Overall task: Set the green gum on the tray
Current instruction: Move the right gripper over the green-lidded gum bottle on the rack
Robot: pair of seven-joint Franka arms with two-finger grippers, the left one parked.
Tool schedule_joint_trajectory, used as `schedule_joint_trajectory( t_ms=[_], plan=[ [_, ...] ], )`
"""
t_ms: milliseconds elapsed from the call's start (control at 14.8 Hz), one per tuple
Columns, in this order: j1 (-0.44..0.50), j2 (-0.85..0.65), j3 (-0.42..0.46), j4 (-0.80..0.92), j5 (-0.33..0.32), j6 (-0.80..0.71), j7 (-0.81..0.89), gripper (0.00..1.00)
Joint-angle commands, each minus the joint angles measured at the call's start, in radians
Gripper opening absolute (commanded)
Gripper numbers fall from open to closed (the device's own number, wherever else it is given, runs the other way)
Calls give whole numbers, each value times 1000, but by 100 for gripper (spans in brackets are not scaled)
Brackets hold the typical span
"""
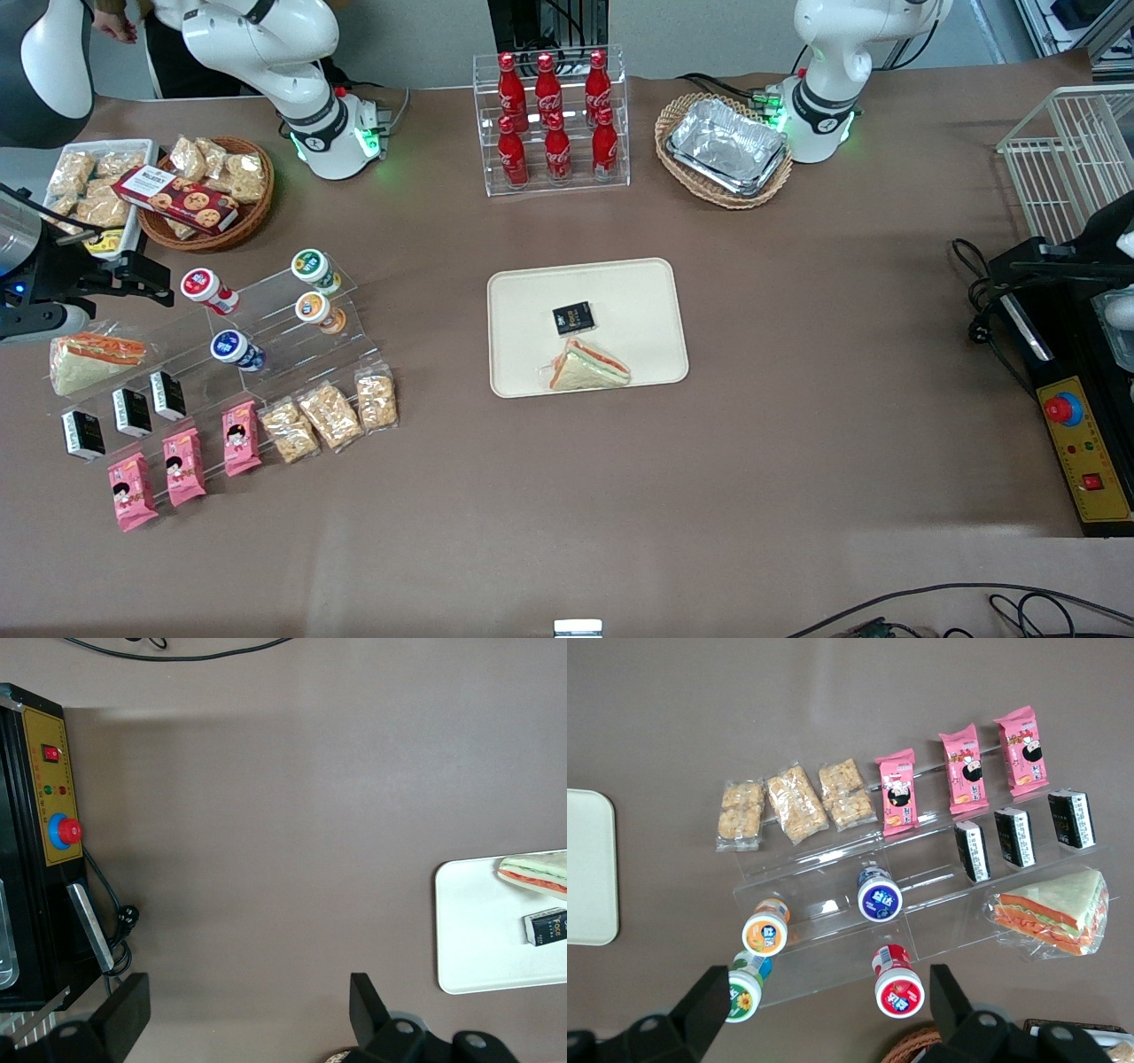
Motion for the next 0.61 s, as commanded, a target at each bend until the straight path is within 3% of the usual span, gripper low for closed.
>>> schedule_joint_trajectory(
  t_ms=[0, 339, 542],
  plan=[
    [-1, 3, 4, 3, -15, 2, 13, 100],
    [-1, 0, 4, -7, -4, -21, 16, 100],
    [1, -20, 7, -26, 0, -61, 103, 100]
  ],
)
